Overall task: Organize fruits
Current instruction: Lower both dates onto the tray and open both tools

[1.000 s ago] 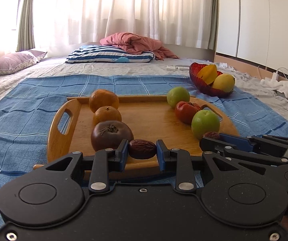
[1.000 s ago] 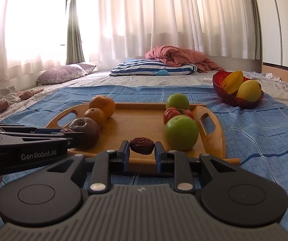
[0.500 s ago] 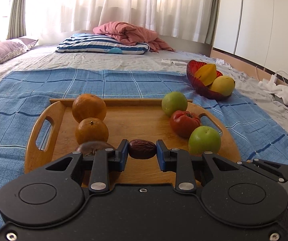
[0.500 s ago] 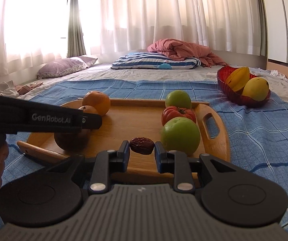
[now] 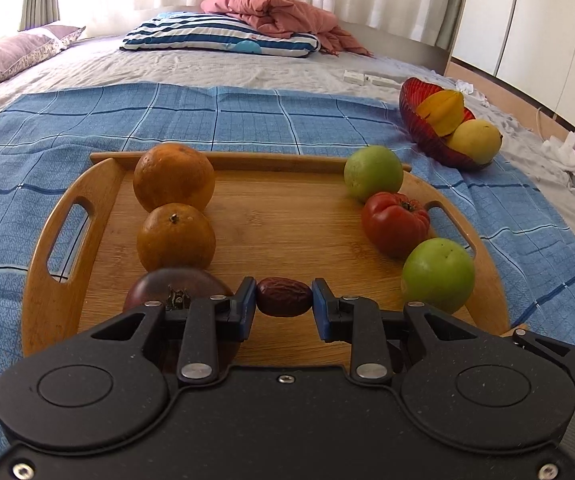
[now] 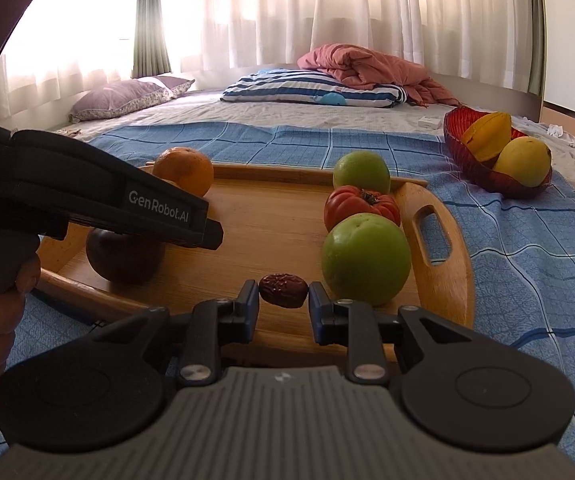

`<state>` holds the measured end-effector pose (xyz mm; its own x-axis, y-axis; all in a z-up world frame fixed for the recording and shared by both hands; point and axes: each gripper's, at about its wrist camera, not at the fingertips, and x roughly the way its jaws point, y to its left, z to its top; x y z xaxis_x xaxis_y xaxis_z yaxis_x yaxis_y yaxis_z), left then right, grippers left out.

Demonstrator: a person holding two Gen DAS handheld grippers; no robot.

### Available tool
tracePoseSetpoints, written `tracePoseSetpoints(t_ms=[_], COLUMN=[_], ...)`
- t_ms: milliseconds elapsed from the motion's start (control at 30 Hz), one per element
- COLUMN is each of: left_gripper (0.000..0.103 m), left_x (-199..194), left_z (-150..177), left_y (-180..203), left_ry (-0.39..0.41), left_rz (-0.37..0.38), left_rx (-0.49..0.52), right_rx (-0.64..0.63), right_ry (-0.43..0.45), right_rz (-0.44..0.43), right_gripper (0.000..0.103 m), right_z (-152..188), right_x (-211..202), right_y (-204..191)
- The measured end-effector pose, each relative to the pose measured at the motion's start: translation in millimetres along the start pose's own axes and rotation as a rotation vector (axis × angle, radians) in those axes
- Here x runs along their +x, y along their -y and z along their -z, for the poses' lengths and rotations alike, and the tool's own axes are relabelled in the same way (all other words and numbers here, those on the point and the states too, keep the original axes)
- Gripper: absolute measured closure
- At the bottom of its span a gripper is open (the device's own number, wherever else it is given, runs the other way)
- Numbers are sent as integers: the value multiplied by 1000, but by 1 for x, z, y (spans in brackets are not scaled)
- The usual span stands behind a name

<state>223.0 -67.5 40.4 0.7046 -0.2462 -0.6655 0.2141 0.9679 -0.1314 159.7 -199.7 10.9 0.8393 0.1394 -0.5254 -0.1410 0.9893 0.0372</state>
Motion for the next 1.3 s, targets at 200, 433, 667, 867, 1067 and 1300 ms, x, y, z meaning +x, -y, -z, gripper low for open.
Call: tracePoseSetpoints(t_ms=[200,433,667,867,1067,1300], left_gripper=[74,75,75,74,75,75], left_x=[6,15,24,27,30,31], left_z=[-2,-8,-14,-14,-18,-17], left_y=[7,8,7,11,12,14], left_ry=[-20,-42,-65,-71,-85,-84], left_rz=[-14,-11,0,-5,6,-6], left_rx=[27,22,5,31,35,47], right_rx=[24,27,31,35,36,37], right_ry=[-26,-30,-32,-34,-34,-34], right_rz=[-10,-10,-16,-18,-18,-18], right_gripper=[72,72,71,71,71,71], right_z=[1,1,1,1,1,2], right_x=[5,6,8,10,10,10], right_y=[5,5,6,7,6,6])
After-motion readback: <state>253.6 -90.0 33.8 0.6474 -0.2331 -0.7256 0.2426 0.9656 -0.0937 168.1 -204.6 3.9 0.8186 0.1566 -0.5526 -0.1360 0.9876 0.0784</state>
